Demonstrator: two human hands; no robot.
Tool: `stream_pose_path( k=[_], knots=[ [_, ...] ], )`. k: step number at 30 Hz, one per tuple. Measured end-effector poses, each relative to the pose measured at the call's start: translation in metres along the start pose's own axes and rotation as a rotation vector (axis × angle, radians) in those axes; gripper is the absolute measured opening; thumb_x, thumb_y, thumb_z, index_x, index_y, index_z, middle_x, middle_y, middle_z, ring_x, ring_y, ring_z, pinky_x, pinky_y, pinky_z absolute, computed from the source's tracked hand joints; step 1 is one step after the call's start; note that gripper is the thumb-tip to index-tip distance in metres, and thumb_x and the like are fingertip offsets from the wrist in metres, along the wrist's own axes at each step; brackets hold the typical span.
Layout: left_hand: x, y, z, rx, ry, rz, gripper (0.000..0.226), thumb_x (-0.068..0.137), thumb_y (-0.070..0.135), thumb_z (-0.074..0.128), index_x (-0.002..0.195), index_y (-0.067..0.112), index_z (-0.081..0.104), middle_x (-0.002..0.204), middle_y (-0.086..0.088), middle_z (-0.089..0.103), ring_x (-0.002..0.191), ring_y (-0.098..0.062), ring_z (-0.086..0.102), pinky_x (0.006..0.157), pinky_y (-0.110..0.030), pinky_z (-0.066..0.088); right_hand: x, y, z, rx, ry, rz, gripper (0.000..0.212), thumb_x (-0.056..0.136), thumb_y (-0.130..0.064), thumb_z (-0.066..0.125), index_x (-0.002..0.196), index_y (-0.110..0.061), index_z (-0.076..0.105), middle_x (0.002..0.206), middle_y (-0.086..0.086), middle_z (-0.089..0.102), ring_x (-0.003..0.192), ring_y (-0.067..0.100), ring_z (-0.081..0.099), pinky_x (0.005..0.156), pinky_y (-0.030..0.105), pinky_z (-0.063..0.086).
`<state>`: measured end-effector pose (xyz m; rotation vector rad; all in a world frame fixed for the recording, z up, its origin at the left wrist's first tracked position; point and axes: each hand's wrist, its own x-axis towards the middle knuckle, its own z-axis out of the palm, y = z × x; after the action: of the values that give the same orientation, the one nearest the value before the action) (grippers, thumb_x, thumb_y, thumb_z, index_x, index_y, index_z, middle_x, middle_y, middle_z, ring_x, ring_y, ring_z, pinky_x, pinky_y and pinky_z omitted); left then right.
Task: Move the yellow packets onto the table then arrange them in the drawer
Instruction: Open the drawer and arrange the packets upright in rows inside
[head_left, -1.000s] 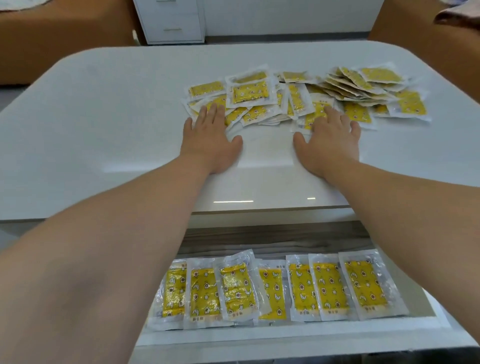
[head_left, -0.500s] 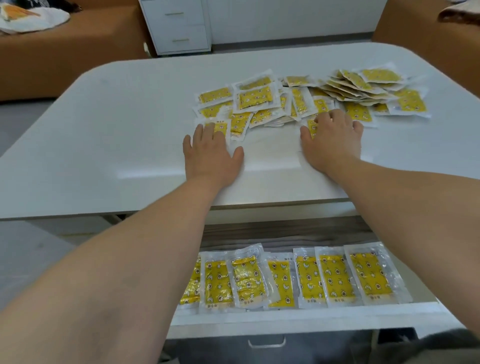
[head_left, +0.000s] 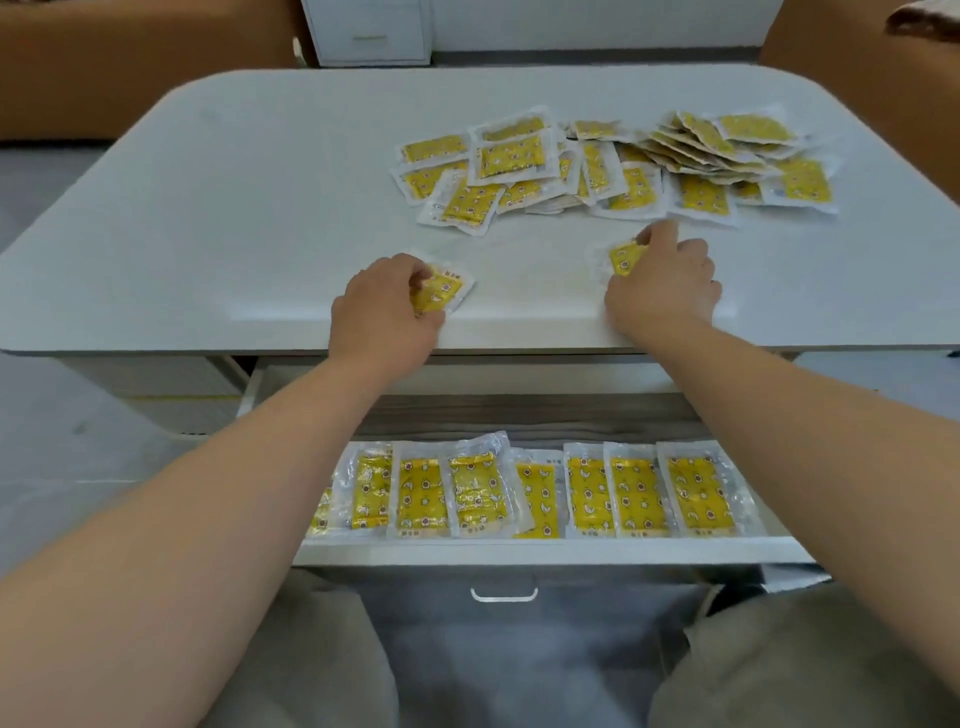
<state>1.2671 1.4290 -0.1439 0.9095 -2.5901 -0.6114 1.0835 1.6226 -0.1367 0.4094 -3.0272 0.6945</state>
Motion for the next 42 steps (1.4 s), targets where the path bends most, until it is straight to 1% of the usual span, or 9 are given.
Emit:
stream_pose_path(
  k=[4,14,18,21,25,29,34,38,42],
  knots=[
    [0.006,0.002,-0.012,0.189,-0.165,-0.215,0.065,0.083,0.053,0.064,0.139,0.024,0.049,0.133,-0.002,0.053,0.128,-0.031,0.047,0.098,-0.046,0.039,-0.032,0.008,-0.013,0.182,-0.046,-0.006,0.05,0.086,-0.006,0.065,0.128,-0.02,0.041,0.132,0.012,0.038,0.076,0.027,0.052,0.072,0.037,0.044],
    [-0.007,0.026,-0.018,-0.028,-0.213,-0.183,0.102,0.075,0.028,0.083,0.156,0.026,0.021,0.146,-0.01,0.04,0.13,-0.032,0.047,0.092,-0.034,0.04,-0.048,0.011,-0.028,0.18,-0.25,-0.156,0.028,0.084,-0.02,0.076,0.108,-0.023,0.063,0.106,-0.006,0.053,0.093,0.016,0.05,0.063,0.024,0.037],
    [-0.022,0.04,-0.019,-0.122,-0.26,-0.179,0.061,0.086,0.025,0.073,0.138,0.019,0.042,0.119,-0.001,0.056,0.109,-0.025,0.057,0.071,-0.03,0.042,-0.055,0.008,-0.038,0.244,-0.336,-0.196,0.007,0.09,-0.022,0.071,0.095,-0.025,0.072,0.085,-0.014,0.056,0.074,0.007,0.055,0.056,0.018,0.037],
    [-0.037,0.051,-0.015,-0.134,-0.4,-0.145,0.027,0.092,0.023,0.064,0.115,0.018,0.05,0.096,0.001,0.056,0.085,-0.015,0.057,0.064,-0.03,0.047,-0.062,0.01,-0.048,0.166,-0.436,-0.268,0.016,0.088,-0.013,0.067,0.092,-0.028,0.072,0.088,-0.015,0.057,0.076,0.005,0.057,0.057,0.02,0.043],
    [-0.053,0.059,-0.001,-0.059,-0.619,-0.127,0.015,0.091,0.02,0.062,0.105,0.015,0.059,0.096,-0.004,0.063,0.087,-0.021,0.063,0.072,-0.037,0.053,-0.071,0.016,-0.054,-0.073,-0.682,-0.364,0.05,0.083,-0.008,0.068,0.118,-0.04,0.054,0.101,-0.006,0.062,0.08,0.016,0.066,0.07,0.042,0.063],
    [-0.062,0.05,0.028,-0.126,-0.741,-0.299,0.022,0.083,0.023,0.075,0.102,0.015,0.067,0.099,-0.006,0.07,0.088,-0.025,0.069,0.084,-0.043,0.06,-0.073,0.026,-0.044,-0.243,-0.799,-0.408,0.066,0.088,-0.006,0.062,0.139,-0.042,0.043,0.105,-0.011,0.055,0.081,0.011,0.062,0.063,0.026,0.057],
    [-0.067,0.044,0.064,-0.251,-0.764,-0.428,0.036,0.076,0.019,0.083,0.108,0.015,0.067,0.104,-0.006,0.071,0.091,-0.025,0.069,0.086,-0.043,0.059,-0.065,0.038,-0.031,-0.277,-0.789,-0.283,0.061,0.084,-0.007,0.067,0.138,-0.028,0.048,0.102,-0.005,0.052,0.085,0.012,0.057,0.056,0.022,0.045],
    [-0.076,0.045,0.088,-0.248,-0.748,-0.37,0.068,0.067,0.019,0.092,0.123,0.018,0.052,0.115,-0.004,0.061,0.102,-0.025,0.064,0.084,-0.037,0.058,-0.061,0.047,-0.024,-0.219,-0.856,-0.151,0.059,0.083,-0.001,0.073,0.131,-0.021,0.047,0.102,0.001,0.058,0.083,0.021,0.067,0.052,0.025,0.055],
    [-0.083,0.043,0.103,-0.226,-0.733,-0.236,0.065,0.072,0.016,0.089,0.124,0.027,0.053,0.112,0.0,0.061,0.093,-0.019,0.065,0.071,-0.031,0.056,-0.059,0.057,-0.013,-0.161,-0.918,-0.058,0.058,0.084,0.002,0.077,0.128,-0.02,0.046,0.106,0.009,0.062,0.082,0.028,0.074,0.07,0.039,0.065]
  ],
)
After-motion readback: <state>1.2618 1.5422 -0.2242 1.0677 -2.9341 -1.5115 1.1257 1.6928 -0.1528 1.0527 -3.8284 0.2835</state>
